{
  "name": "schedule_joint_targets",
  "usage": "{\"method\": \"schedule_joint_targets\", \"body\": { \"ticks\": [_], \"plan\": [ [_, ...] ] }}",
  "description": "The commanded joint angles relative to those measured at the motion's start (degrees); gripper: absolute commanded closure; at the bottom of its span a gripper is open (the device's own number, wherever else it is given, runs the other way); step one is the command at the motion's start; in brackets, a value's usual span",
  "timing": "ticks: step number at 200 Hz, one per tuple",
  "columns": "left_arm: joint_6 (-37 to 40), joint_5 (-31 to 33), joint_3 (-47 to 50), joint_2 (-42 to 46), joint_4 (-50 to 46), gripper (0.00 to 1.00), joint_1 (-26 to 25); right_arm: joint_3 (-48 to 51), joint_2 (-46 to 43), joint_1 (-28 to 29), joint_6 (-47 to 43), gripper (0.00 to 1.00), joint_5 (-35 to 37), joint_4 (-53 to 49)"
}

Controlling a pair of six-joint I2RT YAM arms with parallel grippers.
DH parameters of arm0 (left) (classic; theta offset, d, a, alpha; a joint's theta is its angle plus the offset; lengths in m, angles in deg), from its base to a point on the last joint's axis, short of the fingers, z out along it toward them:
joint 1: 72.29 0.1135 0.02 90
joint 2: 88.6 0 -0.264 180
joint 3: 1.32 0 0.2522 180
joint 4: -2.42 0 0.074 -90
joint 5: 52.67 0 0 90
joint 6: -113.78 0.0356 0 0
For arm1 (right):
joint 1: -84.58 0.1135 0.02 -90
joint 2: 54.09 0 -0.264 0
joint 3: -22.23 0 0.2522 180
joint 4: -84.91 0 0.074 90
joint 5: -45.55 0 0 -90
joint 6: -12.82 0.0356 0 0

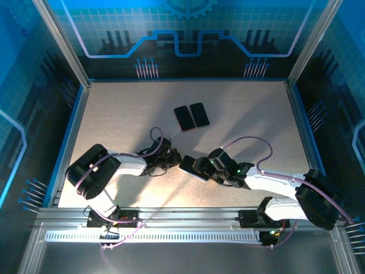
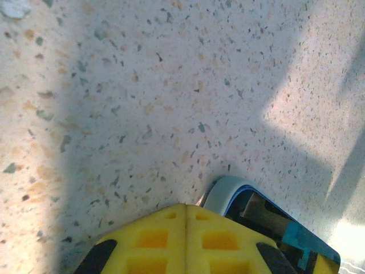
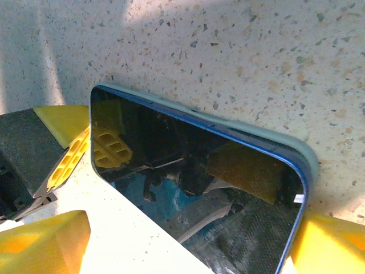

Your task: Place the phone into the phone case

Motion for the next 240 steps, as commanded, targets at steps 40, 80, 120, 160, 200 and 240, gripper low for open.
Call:
{"method": "schedule_joint_targets", "body": {
  "ticks": [40, 80, 120, 160, 200, 240],
  "plan": [
    [-2.6, -3.1, 5.3, 3.7, -2.1, 1.0, -2.9, -5.9, 1.2, -3.7, -6.9, 0.03, -4.7, -5.2],
    [-5.5, -1.4, 6.7, 3.9, -0.4, 1.0, -5.7, -7.6, 3.2, -5.4, -10.2, 0.0, -8.3, -6.0],
    [-8.0, 0.5, 7.3, 4.2, 0.2, 1.0, -8.6, -9.4, 4.0, -6.3, -12.8, 0.0, -10.3, -8.3],
    [-9.2, 2.3, 7.6, 5.8, -0.5, 1.0, -9.8, -10.4, 1.4, -7.3, -15.7, 0.0, -9.5, -14.1],
    [-8.7, 4.2, 7.3, 7.9, -3.2, 1.0, -10.2, -10.0, -1.9, -9.4, -18.3, 0.0, -9.7, -17.6],
    [-8.0, 4.3, 6.0, 8.6, -5.5, 1.0, -10.5, -8.6, -2.9, -11.0, -19.6, 0.0, -10.3, -17.6]
  ]
}}
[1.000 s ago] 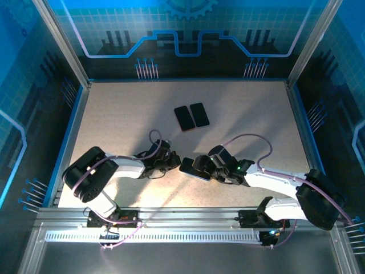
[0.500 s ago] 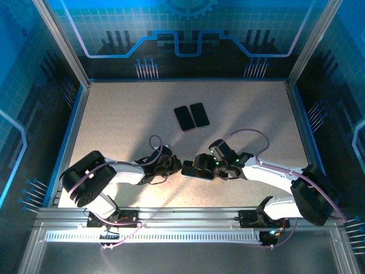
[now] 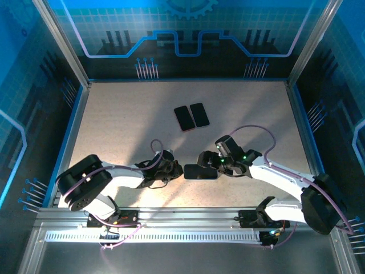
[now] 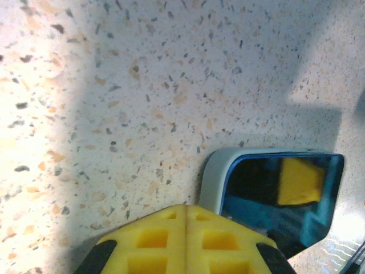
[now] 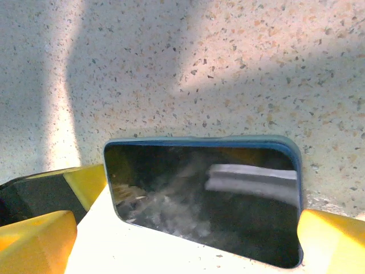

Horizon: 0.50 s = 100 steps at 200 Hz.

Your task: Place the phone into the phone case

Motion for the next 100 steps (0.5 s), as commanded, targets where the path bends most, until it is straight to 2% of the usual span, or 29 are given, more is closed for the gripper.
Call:
{"method": "schedule_joint_targets", "body": {
  "ticks": [1, 51, 77, 86, 100],
  "plan": [
    [0.6, -0.9, -0.5, 1.4, -4.4, 1.0, -0.9, 0.0, -1.3, -0.9, -2.0, 0.0, -1.0, -1.3],
    [1.8, -0.2, -1.6, 3.4, -8.0, 1.0, -1.1, 0.2, -3.8, -1.9, -6.1, 0.0, -1.7, -2.7],
    [2.4, 0.4, -2.0, 4.7, -10.0, 1.0, -1.1, 2.1, -7.5, -2.8, -8.7, 0.09, -1.7, -4.5],
    [2.7, 0.4, -2.3, 4.8, -10.6, 1.0, -1.1, 3.1, -9.1, -3.1, -9.2, 0.19, -1.9, -4.6],
    [2.8, 0.4, -2.4, 4.9, -10.8, 1.0, -1.1, 5.0, -11.1, -3.3, -9.6, 0.47, -1.9, -4.9]
  ]
}}
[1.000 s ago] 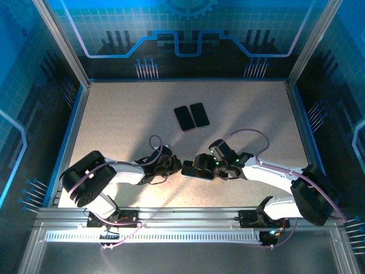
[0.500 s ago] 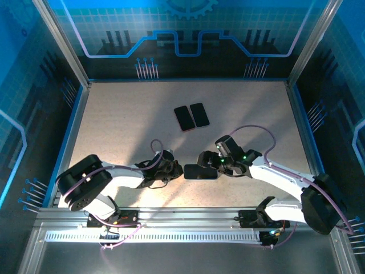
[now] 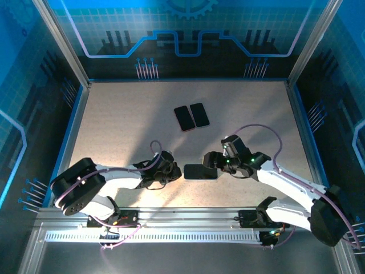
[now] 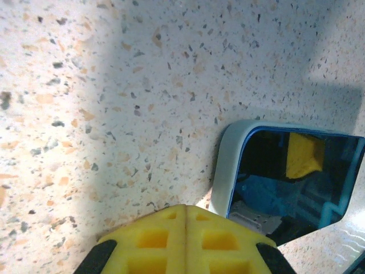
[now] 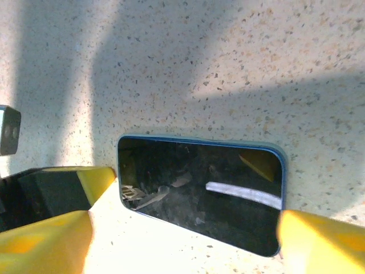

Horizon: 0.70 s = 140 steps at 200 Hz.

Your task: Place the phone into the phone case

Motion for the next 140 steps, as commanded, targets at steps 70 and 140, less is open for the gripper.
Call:
{"method": "schedule_joint_targets", "body": {
  "ticks": [70, 140],
  "plan": [
    [1.8, 0.0, -4.2, -1.5, -3.0, 1.0, -1.2, 9.8, -6.6, -1.8, -1.6, 1.0, 1.0, -3.3],
    [1.0, 0.4, -5.6, -4.3, -3.0, 1.0, -2.5, 10.6, -2.4, -4.0, -2.9, 1.0, 0.0, 1.0]
  ]
}}
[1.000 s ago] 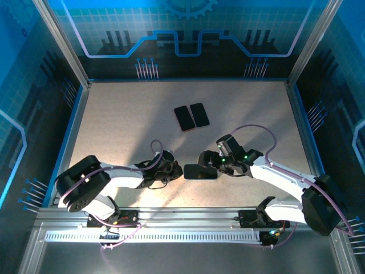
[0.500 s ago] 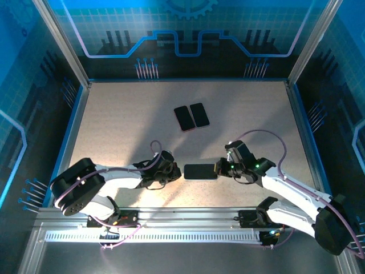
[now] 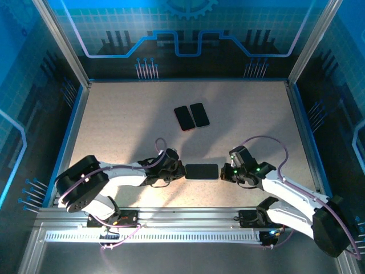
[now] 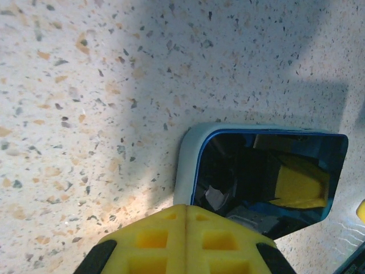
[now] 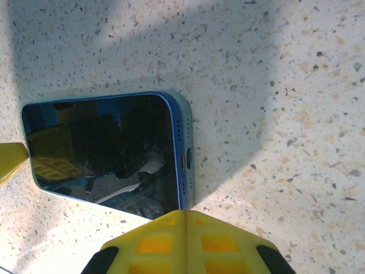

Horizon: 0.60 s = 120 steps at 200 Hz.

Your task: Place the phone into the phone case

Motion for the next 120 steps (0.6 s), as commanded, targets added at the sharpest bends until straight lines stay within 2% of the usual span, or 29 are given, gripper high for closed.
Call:
{"method": "schedule_joint_targets", "body": {
  "ticks": [1, 120],
  "plan": [
    [0.5, 0.3, -0.9, -1.5, -1.3, 1.0, -0.9, 0.5, 2.1, -0.7, -1.3, 1.0, -0.6, 1.9],
    [0.3, 1.6, 0.7, 0.1, -3.6, 1.0, -1.5, 0.8, 8.9, -0.6, -1.0, 1.0, -2.8, 8.3]
  ]
}}
